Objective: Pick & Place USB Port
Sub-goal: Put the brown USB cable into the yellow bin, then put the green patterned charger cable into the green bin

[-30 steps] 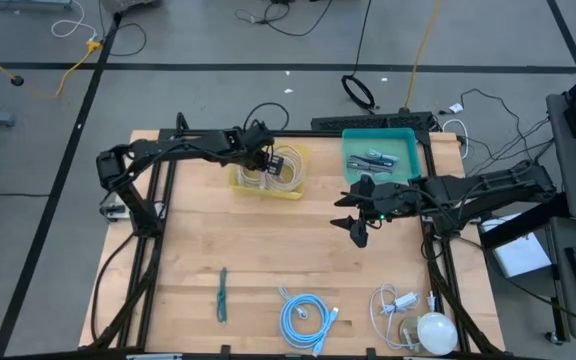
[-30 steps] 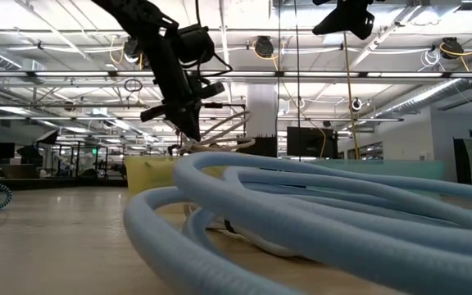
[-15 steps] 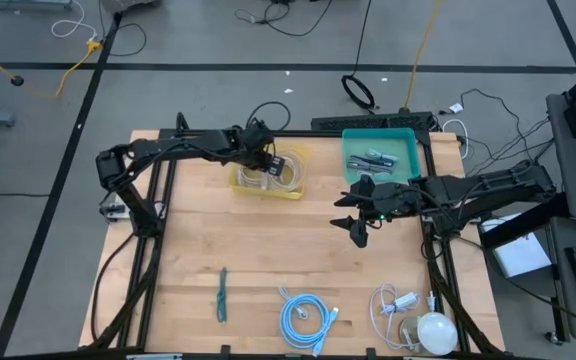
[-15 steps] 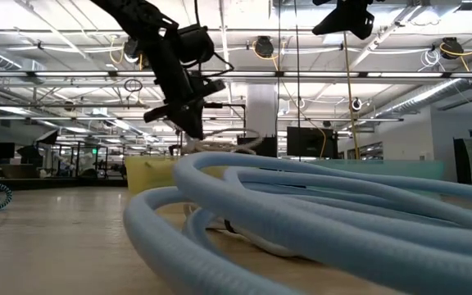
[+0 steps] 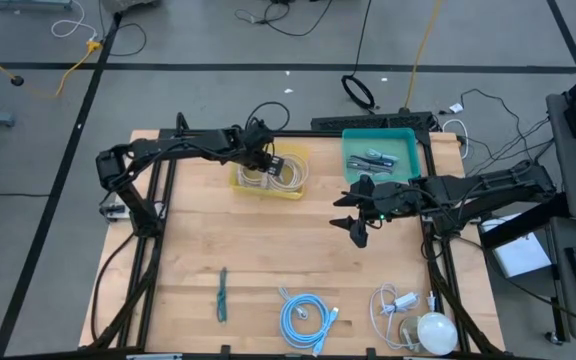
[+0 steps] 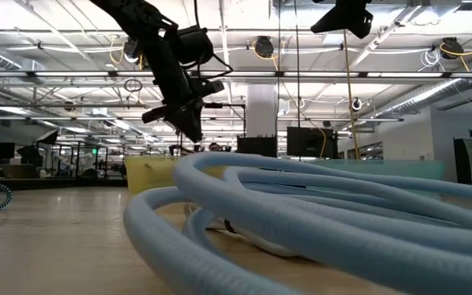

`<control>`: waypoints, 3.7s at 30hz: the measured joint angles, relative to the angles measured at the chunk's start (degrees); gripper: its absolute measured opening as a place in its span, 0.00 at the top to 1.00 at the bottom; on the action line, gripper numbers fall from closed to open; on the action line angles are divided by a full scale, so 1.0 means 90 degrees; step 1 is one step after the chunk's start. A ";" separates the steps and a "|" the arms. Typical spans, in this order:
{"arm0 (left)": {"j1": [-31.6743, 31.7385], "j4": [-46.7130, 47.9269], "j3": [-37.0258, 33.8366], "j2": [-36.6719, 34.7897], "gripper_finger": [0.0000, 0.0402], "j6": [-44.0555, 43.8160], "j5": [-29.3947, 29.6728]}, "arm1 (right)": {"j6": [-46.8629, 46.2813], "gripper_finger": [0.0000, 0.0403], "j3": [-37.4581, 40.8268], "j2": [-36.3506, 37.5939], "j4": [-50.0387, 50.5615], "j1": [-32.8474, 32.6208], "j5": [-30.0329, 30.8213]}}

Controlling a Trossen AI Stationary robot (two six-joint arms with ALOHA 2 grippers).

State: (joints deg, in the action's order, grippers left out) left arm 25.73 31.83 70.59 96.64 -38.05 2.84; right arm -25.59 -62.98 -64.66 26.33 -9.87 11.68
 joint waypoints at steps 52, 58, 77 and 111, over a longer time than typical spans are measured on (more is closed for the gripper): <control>-0.1701 -0.0146 0.2377 0.0595 1.00 0.1381 -0.2340 | -0.0085 0.37 -0.0002 0.0000 -0.0131 0.0000 -0.0476; -0.3141 0.1792 0.3046 0.0578 1.00 0.1198 -0.2189 | -0.0201 0.37 -0.0002 0.0007 0.0003 0.0000 -0.0505; -0.6615 0.4139 0.1820 0.0590 0.80 -0.6574 -0.0414 | 0.0327 0.37 -0.0002 0.0029 0.0104 0.0015 -0.0491; -0.6100 0.0038 -0.1301 0.0328 0.92 -0.6611 0.0049 | -0.0461 0.37 -0.0002 0.0024 -0.0466 0.0002 -0.0821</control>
State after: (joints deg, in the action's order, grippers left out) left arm -29.17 32.17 58.88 99.59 -97.55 3.29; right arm -29.75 -63.00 -64.45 22.13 -9.85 4.30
